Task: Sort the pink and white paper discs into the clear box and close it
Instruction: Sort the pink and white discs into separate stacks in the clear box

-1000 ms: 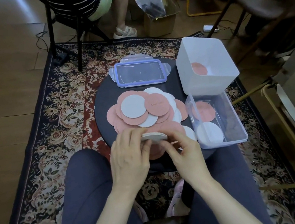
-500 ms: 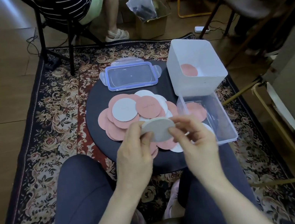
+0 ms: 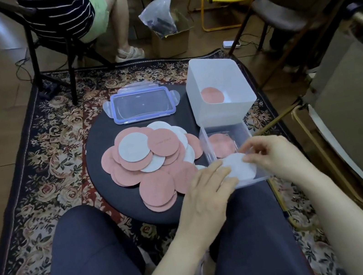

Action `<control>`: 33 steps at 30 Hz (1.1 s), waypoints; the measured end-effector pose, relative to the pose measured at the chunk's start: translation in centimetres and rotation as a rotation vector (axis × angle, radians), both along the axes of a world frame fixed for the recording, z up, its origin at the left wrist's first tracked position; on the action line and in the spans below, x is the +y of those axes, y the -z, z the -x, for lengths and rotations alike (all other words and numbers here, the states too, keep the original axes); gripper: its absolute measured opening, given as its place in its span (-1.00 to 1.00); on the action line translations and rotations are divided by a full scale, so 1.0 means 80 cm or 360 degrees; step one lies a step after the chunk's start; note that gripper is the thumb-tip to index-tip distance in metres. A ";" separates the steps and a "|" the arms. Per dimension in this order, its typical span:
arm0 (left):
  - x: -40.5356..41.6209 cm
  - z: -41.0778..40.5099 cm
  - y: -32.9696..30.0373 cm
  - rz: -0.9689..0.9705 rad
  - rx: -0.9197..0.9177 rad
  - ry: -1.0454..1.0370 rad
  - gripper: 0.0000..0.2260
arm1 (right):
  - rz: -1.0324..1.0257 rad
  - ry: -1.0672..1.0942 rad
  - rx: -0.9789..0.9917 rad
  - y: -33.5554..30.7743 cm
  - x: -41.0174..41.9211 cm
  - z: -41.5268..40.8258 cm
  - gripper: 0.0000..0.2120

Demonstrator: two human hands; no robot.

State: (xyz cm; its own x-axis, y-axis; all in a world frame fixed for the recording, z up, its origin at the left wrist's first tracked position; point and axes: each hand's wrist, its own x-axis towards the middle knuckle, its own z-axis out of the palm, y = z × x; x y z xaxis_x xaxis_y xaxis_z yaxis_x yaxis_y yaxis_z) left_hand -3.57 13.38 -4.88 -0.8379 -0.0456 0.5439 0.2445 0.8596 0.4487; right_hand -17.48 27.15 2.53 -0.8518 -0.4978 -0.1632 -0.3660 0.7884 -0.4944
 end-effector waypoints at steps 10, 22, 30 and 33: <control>-0.007 0.004 0.004 -0.0246 0.0130 -0.0013 -0.91 | -0.0506 -0.0153 0.0270 0.005 -0.016 -0.006 -0.74; -0.007 0.000 0.000 -0.0263 0.0124 -0.0013 -0.90 | -0.0004 0.0154 0.0227 -0.004 -0.004 -0.027 -0.86; -0.049 -0.041 -0.011 -0.0449 0.0041 -0.0684 -0.76 | 0.0973 0.0226 0.0051 -0.001 -0.048 -0.106 -0.74; -0.067 -0.059 -0.003 -0.0411 -0.0188 -0.1020 -0.56 | 0.0945 0.0082 -0.0137 0.020 -0.074 -0.135 -0.69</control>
